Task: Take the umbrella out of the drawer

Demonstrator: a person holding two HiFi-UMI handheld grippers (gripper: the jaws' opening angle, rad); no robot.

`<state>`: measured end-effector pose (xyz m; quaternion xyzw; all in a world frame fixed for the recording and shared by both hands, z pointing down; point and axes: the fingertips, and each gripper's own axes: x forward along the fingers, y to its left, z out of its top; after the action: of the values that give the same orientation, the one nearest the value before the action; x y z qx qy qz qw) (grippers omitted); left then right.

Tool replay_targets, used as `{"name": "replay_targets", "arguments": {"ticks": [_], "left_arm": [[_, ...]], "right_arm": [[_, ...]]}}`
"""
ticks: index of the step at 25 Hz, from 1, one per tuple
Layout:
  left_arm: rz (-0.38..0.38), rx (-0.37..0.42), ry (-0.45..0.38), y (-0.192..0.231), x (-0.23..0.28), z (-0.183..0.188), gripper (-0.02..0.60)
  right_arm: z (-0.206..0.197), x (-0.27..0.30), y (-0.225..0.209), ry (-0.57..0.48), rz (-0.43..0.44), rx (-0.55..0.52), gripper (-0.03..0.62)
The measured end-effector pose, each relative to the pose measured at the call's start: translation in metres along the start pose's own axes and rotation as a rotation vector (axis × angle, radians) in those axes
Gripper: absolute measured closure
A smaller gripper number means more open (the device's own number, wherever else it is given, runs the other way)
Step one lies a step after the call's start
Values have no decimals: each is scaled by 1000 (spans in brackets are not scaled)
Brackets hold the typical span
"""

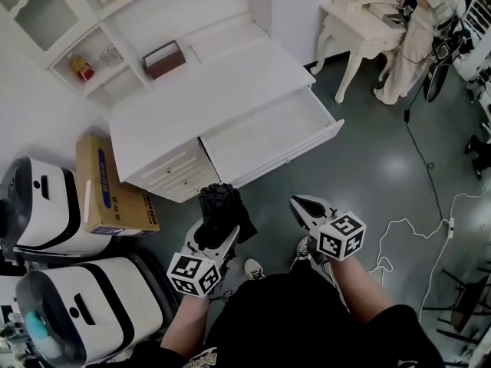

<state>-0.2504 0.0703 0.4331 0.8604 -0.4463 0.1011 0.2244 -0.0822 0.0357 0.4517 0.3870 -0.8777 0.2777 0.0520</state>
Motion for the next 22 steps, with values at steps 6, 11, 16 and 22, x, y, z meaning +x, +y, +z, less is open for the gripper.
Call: {"name": "replay_targets", "arguments": {"ticks": [6, 11, 16, 22], "left_arm": [[-45, 5, 7, 7, -21, -8, 285], [-70, 6, 13, 10, -36, -19, 285], [-87, 2, 24, 11, -51, -32, 285], [-99, -5, 33, 10, -59, -42, 285]], "right_arm": [[-16, -4, 24, -15, -42, 16, 591], [-35, -9, 42, -18, -68, 27, 591], [-53, -14, 57, -13, -83, 37, 591], [-64, -18, 70, -6, -85, 33, 591]]}}
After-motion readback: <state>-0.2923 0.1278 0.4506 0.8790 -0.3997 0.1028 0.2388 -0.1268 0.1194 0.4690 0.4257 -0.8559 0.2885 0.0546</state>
